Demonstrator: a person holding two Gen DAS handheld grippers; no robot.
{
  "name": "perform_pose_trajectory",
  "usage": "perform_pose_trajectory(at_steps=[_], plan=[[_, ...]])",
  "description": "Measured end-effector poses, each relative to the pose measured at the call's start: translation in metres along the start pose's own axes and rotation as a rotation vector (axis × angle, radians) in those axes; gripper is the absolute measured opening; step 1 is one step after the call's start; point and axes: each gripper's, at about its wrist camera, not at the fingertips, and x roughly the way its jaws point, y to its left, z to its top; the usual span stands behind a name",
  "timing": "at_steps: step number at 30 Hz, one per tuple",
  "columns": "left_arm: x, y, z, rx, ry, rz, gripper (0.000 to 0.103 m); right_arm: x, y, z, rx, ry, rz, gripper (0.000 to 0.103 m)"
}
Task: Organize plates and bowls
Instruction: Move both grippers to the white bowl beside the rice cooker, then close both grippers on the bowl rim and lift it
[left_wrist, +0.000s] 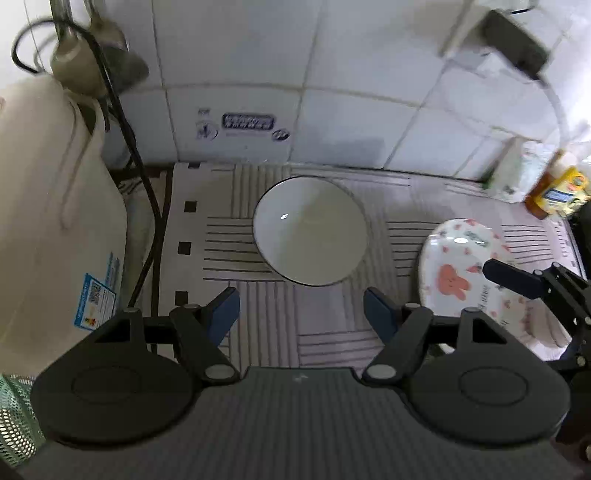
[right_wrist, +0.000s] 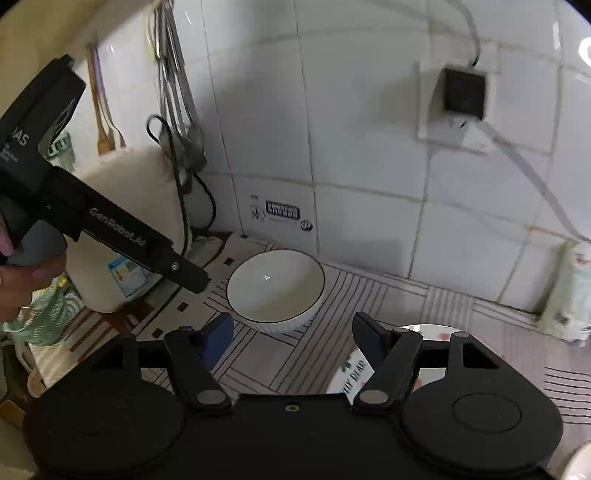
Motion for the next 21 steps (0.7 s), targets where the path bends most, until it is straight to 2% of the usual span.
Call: perform_pose_trajectory(at_steps=[4,10,11,12,14,16,19,20,21], plan=[[0.028,0.013,0.008,-0.035,0.03,0.005,0.073,0.034,0.011,0.0,-0.063,0.026,0.001,0.076],[0.073,0.026,0.019,-0.087,0.056,0.021,0.073,0.079,0.022,-0.009,-0.129,0.109,-0.034,0.076],[0.079,0.027,0.019,-0.091,0.062,0.028,0.073,0.086,0.022,-0.011,-0.126,0.114,-0.04,0.079],[0.086,0.028,0.02,-0.092,0.067,0.031,0.071,0.093,0.022,-0.012,-0.12,0.123,-0.05,0.086],[0.093,0.029,0.021,-0.093,0.065,0.031,0.07,0.103,0.021,-0.013,-0.098,0.119,-0.058,0.088],[0.1,0.033,0.022,-0.103,0.061,0.03,0.063,0.114,0.022,-0.012,-0.088,0.118,-0.058,0.088],[0.108,0.04,0.026,-0.137,0.062,0.004,0.048,0.131,0.023,-0.011,-0.089,0.134,-0.062,0.091],[0.111,0.042,0.026,-0.142,0.063,-0.007,0.036,0.135,0.024,-0.011,-0.093,0.14,-0.058,0.091],[0.113,0.044,0.027,-0.145,0.064,-0.015,0.028,0.138,0.025,-0.011,-0.102,0.139,-0.058,0.091]])
